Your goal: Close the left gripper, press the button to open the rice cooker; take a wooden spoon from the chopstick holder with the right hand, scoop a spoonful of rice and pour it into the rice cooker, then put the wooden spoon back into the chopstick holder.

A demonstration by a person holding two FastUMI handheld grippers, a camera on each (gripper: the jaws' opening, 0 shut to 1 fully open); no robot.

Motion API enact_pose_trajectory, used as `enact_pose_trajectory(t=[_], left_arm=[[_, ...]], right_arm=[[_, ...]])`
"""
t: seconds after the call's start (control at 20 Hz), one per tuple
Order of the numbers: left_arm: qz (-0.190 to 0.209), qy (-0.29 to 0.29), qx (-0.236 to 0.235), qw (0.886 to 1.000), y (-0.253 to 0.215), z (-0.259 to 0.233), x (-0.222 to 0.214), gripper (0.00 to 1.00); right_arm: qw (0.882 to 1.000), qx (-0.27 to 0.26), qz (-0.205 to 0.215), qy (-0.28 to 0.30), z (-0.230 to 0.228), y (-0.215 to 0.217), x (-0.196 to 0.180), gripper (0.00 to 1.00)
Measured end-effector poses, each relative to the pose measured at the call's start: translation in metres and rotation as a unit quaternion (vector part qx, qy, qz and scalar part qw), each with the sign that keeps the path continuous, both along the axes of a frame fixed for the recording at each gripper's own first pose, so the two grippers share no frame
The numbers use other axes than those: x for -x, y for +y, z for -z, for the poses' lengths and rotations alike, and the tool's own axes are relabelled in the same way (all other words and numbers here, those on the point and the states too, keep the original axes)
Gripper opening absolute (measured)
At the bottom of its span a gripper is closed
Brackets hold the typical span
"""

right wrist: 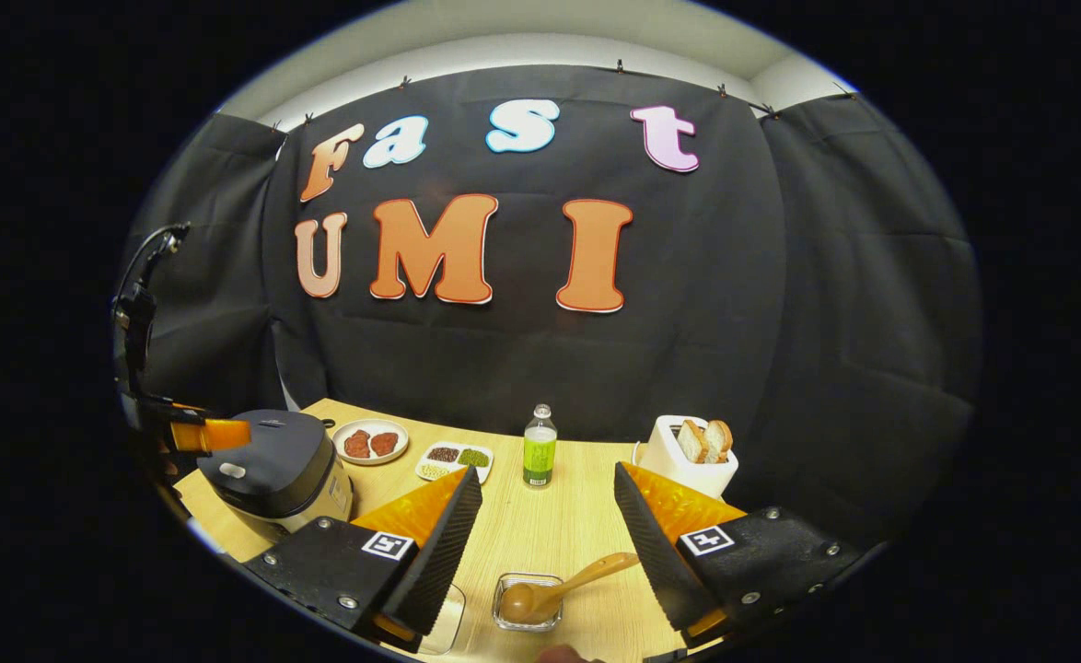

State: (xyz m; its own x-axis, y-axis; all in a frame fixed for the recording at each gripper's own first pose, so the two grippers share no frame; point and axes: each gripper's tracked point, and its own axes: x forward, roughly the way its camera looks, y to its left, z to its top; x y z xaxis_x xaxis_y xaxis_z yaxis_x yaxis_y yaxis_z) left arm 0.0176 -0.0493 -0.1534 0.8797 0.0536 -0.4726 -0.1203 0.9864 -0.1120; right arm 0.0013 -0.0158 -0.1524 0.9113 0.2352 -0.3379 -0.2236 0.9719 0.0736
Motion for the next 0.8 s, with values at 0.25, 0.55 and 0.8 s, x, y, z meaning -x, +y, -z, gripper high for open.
enact_pose_trajectory(t=[0.25,0.55,0.8], left_arm=[[-0.007,-0.076,-0.054,0.996,0.000,-0.046,0.004,0.94],[-0.024,-0.157,-0.097,0.982,-0.003,-0.088,0.013,0.94],[0.001,-0.171,-0.108,0.979,-0.022,-0.086,0.013,1.00]], right_arm=[[0.999,-0.002,-0.007,-0.051,-0.022,0.007,-0.004,0.90],[0.997,-0.023,-0.006,-0.073,-0.035,0.019,-0.008,0.90],[0.996,-0.025,-0.004,-0.084,-0.039,0.023,-0.010,0.90]])
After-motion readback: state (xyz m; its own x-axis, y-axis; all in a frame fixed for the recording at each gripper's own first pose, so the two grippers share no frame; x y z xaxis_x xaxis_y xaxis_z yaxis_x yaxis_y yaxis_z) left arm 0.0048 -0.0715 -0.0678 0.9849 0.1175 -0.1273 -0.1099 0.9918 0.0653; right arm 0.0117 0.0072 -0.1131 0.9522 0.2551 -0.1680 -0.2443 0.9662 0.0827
